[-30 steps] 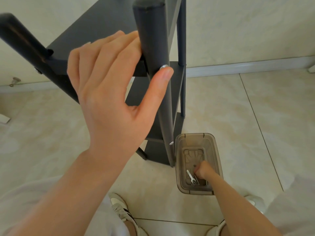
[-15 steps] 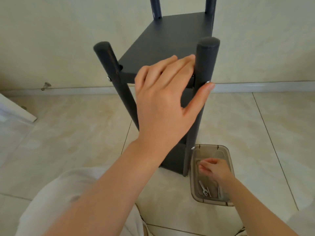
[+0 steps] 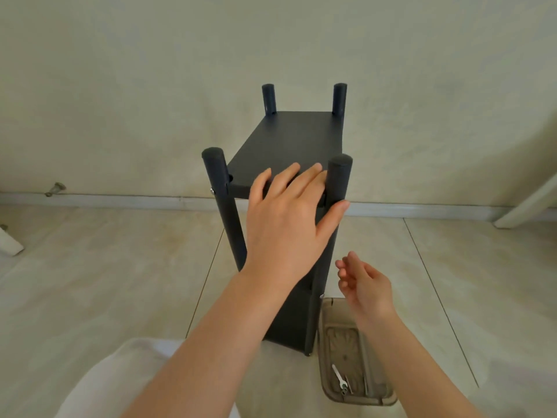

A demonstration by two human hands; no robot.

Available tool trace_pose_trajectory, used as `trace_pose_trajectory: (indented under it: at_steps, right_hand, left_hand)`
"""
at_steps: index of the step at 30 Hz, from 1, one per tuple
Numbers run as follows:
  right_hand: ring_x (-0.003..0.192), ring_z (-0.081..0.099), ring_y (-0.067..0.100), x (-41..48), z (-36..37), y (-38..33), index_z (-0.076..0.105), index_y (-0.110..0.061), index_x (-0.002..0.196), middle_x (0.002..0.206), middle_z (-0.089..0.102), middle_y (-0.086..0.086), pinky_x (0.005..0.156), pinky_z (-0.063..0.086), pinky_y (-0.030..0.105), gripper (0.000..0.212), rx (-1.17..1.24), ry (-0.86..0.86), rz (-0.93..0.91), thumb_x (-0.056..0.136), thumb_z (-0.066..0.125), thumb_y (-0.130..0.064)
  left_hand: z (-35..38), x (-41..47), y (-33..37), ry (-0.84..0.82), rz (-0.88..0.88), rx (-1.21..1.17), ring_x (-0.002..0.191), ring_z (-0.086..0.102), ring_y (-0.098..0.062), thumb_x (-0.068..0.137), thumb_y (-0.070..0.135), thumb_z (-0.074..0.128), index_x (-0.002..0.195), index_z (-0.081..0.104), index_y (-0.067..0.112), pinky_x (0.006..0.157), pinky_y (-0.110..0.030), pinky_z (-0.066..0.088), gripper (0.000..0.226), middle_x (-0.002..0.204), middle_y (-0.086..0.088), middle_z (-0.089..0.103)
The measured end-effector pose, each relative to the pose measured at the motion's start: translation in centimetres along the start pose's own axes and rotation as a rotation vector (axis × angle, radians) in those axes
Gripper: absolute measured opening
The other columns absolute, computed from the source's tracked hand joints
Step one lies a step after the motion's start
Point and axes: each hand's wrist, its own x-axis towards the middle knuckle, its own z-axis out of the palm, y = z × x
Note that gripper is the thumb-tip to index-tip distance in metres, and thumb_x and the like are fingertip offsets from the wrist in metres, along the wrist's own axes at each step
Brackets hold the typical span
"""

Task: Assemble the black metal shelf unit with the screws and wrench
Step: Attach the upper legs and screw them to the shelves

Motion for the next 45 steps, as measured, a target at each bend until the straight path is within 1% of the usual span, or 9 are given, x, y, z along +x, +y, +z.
trace_pose_trajectory:
  at_steps: [5, 12, 17, 21, 28, 31, 36, 39, 45]
  right_hand:
    - [0.065, 0.060, 0.016, -0.8, 2.5, -1.5, 0.066, -0.005, 0.093, 0.071, 0.065, 0.006, 0.077, 0.055, 0.032, 0.014, -0.017, -0.140, -0.042, 0.093, 0.066, -0.019]
    - [0.090, 0.072, 0.024, -0.6, 4.2, -1.2, 0.073, -0.012, 0.105, 0.094, 0.076, 0.007, 0.087, 0.058, 0.037, 0.016, -0.274, -0.128, -0.141, 0.095, 0.064, -0.020]
    - [0.085, 0.071, 0.018, -1.4, 7.1, 0.6, 0.073, -0.020, 0.094, 0.085, 0.076, -0.001, 0.073, 0.058, 0.031, 0.024, -0.456, -0.105, -0.197, 0.098, 0.056, -0.037]
    - [0.077, 0.068, 0.012, -2.4, 9.9, 1.5, 0.067, -0.023, 0.094, 0.074, 0.073, -0.003, 0.064, 0.042, 0.020, 0.032, -0.404, -0.060, -0.125, 0.101, 0.044, -0.044]
    - [0.058, 0.061, 0.016, -3.9, 11.3, 2.6, 0.058, -0.022, 0.086, 0.063, 0.062, 0.003, 0.067, 0.053, 0.028, 0.031, -0.358, -0.209, -0.002, 0.105, 0.037, -0.035]
    - [0.052, 0.059, 0.013, -4.9, 11.1, 3.3, 0.059, -0.009, 0.083, 0.062, 0.060, 0.005, 0.056, 0.050, 0.022, 0.033, -0.321, -0.345, -0.035, 0.105, 0.043, -0.027]
    - [0.044, 0.058, 0.014, -5.8, 11.9, 3.3, 0.058, -0.013, 0.090, 0.059, 0.057, 0.006, 0.046, 0.049, 0.021, 0.028, -0.375, -0.377, -0.015, 0.104, 0.042, -0.032]
    - [0.043, 0.059, 0.014, -5.9, 13.0, 3.3, 0.056, -0.008, 0.093, 0.057, 0.057, 0.004, 0.046, 0.051, 0.022, 0.030, -0.461, -0.388, -0.056, 0.104, 0.041, -0.032]
    - [0.042, 0.059, 0.012, -6.3, 15.3, 3.3, 0.055, -0.009, 0.091, 0.070, 0.062, 0.014, 0.046, 0.048, 0.021, 0.030, -0.549, -0.421, -0.128, 0.103, 0.043, -0.034]
  left_hand:
    - [-0.6, 0.2, -0.9, -0.004, -0.011, -0.014, 0.135, 0.053, -0.020, 0.099, 0.057, 0.038, 0.127, 0.069, 0.021, 0.112, -0.041, 0.032, 0.055, 0.135, 0.006, 0.065]
    - [-1.6, 0.3, -2.2, -0.035, -0.045, -0.050, 0.136, 0.052, -0.020, 0.098, 0.057, 0.037, 0.128, 0.068, 0.021, 0.113, -0.041, 0.031, 0.056, 0.133, 0.006, 0.067]
    - [-2.8, 1.0, -4.1, -0.107, -0.138, -0.150, 0.136, 0.051, -0.018, 0.097, 0.056, 0.045, 0.128, 0.067, 0.027, 0.116, -0.043, 0.031, 0.048, 0.129, 0.010, 0.068]
    - [-3.9, 1.4, -6.3, -0.143, -0.207, -0.282, 0.122, 0.061, -0.019, 0.097, 0.047, 0.057, 0.118, 0.070, 0.028, 0.108, -0.051, 0.041, 0.031, 0.108, 0.015, 0.070]
    - [-6.0, -0.5, -7.5, -0.131, -0.240, -0.381, 0.121, 0.061, -0.022, 0.095, 0.043, 0.062, 0.114, 0.074, 0.023, 0.104, -0.055, 0.044, 0.030, 0.105, 0.009, 0.072]
    - [-7.2, -2.1, -8.0, -0.099, -0.236, -0.432, 0.118, 0.063, -0.025, 0.091, 0.043, 0.062, 0.110, 0.076, 0.019, 0.103, -0.057, 0.045, 0.033, 0.104, 0.006, 0.073]
    - [-8.5, -3.4, -8.4, -0.063, -0.265, -0.455, 0.119, 0.062, -0.024, 0.088, 0.041, 0.063, 0.111, 0.076, 0.022, 0.102, -0.056, 0.045, 0.032, 0.105, 0.010, 0.073]
    - [-9.3, -3.6, -9.3, -0.048, -0.312, -0.493, 0.116, 0.064, -0.015, 0.087, 0.040, 0.065, 0.112, 0.075, 0.028, 0.101, -0.049, 0.050, 0.029, 0.106, 0.014, 0.074]
    - [-10.5, -4.6, -12.4, -0.009, -0.412, -0.499, 0.089, 0.065, 0.002, 0.093, 0.034, 0.069, 0.096, 0.070, 0.047, 0.082, -0.009, 0.045, 0.013, 0.084, 0.020, 0.070]
